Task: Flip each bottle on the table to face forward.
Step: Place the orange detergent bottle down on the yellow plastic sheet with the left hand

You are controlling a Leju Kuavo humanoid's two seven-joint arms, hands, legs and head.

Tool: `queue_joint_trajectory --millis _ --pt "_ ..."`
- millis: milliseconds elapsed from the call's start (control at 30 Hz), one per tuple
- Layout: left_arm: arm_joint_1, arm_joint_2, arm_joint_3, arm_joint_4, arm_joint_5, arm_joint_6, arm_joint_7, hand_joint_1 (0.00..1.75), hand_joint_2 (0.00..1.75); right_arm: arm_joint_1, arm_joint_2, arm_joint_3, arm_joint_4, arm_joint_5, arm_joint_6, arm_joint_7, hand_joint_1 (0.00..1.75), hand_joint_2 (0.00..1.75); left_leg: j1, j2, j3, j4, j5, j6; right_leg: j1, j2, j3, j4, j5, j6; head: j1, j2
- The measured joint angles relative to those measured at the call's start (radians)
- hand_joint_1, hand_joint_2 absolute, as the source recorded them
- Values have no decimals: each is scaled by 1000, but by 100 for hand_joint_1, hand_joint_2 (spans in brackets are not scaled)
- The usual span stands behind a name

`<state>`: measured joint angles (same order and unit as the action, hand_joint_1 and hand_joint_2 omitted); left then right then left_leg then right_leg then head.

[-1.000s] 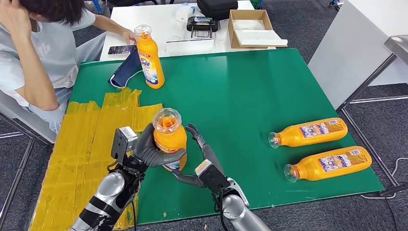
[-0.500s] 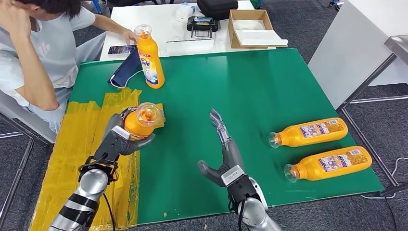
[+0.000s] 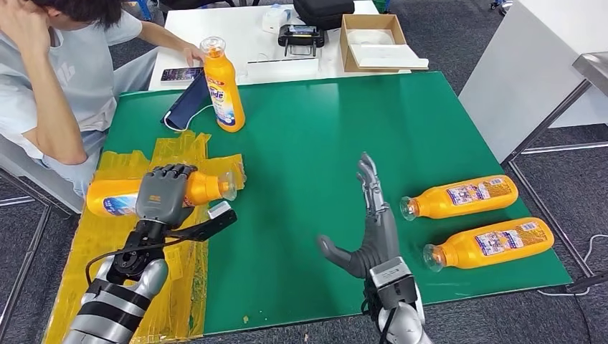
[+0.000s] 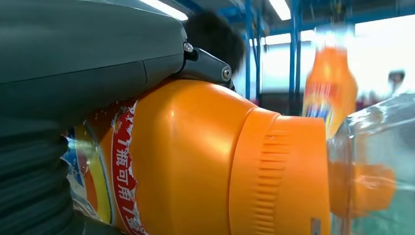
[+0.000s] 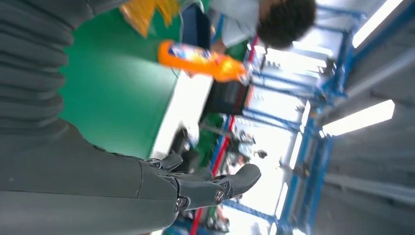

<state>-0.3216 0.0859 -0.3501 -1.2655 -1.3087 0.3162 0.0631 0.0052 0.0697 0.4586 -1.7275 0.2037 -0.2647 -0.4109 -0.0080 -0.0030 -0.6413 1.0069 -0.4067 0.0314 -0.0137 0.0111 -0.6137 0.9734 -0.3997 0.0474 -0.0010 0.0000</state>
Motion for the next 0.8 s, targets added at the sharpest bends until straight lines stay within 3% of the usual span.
queue_joint_trajectory --millis 200,800 --pt "-32 2 -8 130 7 -109 21 175 175 24 3 -48 -66 4 -14 -5 0 175 0 0 0 0 0 0 0 0 0 0 0 0 0 0" --pt "-57 3 -17 204 9 -137 22 175 175 36 4 -73 -91 4 -16 -4 0 175 0 0 0 0 0 0 0 0 0 0 0 0 0 0"
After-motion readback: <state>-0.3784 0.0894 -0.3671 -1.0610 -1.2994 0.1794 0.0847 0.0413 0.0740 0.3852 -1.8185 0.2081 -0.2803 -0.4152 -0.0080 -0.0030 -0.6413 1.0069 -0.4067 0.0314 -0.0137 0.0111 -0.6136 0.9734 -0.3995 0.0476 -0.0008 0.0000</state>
